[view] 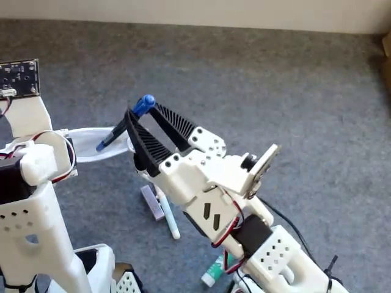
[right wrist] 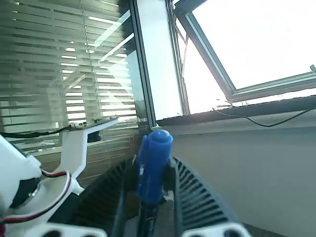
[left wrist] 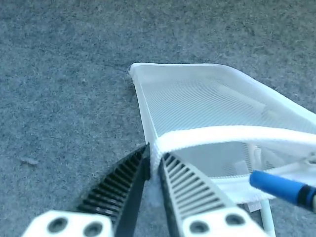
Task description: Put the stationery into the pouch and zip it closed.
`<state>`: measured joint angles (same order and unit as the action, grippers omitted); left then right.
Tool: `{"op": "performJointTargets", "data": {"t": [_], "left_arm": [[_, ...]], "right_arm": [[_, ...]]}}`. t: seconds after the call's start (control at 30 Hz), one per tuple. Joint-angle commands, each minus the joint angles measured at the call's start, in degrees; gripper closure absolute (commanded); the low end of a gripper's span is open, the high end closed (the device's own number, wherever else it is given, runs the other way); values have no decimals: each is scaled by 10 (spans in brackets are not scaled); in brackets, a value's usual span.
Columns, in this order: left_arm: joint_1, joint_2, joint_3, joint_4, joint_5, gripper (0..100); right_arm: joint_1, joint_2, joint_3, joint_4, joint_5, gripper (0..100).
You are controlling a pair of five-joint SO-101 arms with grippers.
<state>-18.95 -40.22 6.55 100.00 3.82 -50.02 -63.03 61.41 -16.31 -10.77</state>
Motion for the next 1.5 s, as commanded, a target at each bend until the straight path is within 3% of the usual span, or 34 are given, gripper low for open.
{"op": "performJointTargets", "data": {"t": [0.0,0.27,0.5,0.73,1.3,1.47], "left_arm": [[8,0,-5,-4,-3,992],[8,0,-2,-4,-4,992],[8,0,-2,-4,-4,991],[8,0,-1,-4,-4,990],[8,0,0,-4,-4,990],[-45,-3,-7,-4,-3,992]], "right_arm": [[-4,-14,20,-44,8,994],[-7,-14,79,-48,13,994],[-23,-15,118,-45,149,987],[-23,-18,153,-44,148,807],[-19,-19,166,-38,148,813],[-19,-19,156,77,148,883]]}}
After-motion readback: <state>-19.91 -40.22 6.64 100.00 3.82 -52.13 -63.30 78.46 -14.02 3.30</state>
